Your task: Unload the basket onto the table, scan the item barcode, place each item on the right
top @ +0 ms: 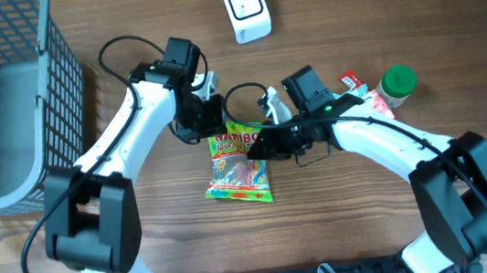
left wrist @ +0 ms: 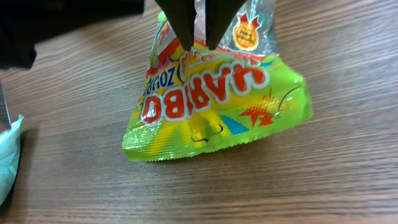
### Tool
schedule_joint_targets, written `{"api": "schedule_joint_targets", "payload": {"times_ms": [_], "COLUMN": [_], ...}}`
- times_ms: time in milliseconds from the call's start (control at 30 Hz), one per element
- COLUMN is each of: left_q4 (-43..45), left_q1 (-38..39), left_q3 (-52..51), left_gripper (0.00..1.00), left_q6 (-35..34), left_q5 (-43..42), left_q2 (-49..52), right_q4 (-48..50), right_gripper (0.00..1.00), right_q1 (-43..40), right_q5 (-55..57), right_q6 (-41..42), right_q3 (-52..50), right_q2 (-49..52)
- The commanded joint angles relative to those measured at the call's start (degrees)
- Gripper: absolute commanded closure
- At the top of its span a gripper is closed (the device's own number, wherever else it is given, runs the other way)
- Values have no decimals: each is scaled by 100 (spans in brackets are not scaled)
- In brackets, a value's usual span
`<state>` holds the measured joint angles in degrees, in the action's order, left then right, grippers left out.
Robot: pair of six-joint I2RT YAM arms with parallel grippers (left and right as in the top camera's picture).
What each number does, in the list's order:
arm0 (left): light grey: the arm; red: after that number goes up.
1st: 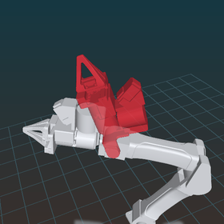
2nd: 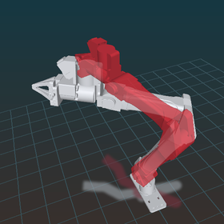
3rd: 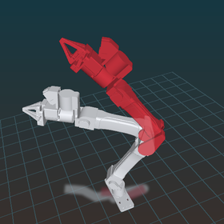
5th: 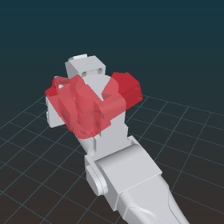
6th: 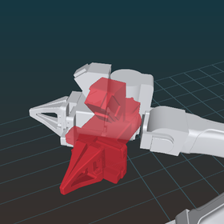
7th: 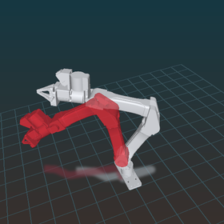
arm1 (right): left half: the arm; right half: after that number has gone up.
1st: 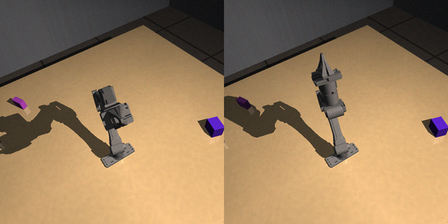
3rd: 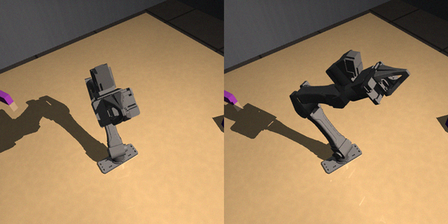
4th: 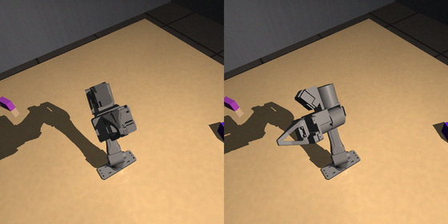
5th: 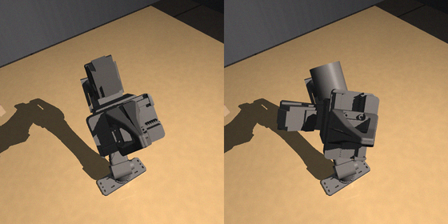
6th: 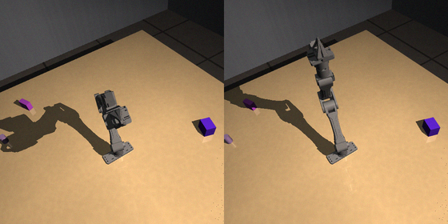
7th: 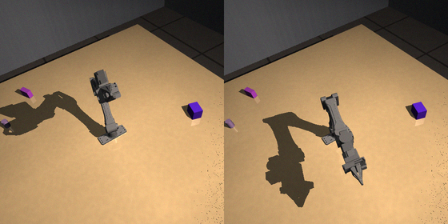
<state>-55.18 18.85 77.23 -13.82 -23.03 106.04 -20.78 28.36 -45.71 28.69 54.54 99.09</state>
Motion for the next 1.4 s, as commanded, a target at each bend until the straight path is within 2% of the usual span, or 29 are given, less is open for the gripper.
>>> {"api": "schedule_joint_targets", "payload": {"times_ms": [0,233,400,567,633,733,867,1033,1067,1100,1233,1367], "left_q4": [103,358,463,686,824,118,-774,-1110,-1084,-1014,-219,136], "left_q1": [-2,-2,-2,-2,-2,-2,-2,15,15,24,144,195], "left_q3": [55,39,35,35,107,715,1141,577,372,127,-844,-1147], "left_gripper": [96,96,96,96,96,96,96,96,96,96,91,91], "left_q6": [146,144,144,-74,-74,-70,-376,-350,-352,-352,-354,-356], "left_q5": [-216,170,514,1685,1692,1694,1547,1169,1169,1167,931,673], "left_q2": [400,1084,1185,1185,1167,896,280,284,284,284,282,284], "right_q4": [273,562,660,649,660,940,629,-297,-463,-597,-739,-737], "right_gripper": [96,96,96,96,96,96,90,79,61,53,49,48], "right_q1": [330,1327,1749,1755,1753,1585,1158,264,68,-83,-170,-170], "right_q5": [9,1451,1567,1419,1274,890,603,935,979,1110,1534,1434], "right_q6": [531,1453,2105,2096,2041,1438,389,192,59,11,-4,0], "right_q3": [20,17,17,17,20,37,37,26,24,24,7,7], "right_q2": [-94,9,1049,1169,1169,822,-238,-549,-544,-542,-474,133]}}
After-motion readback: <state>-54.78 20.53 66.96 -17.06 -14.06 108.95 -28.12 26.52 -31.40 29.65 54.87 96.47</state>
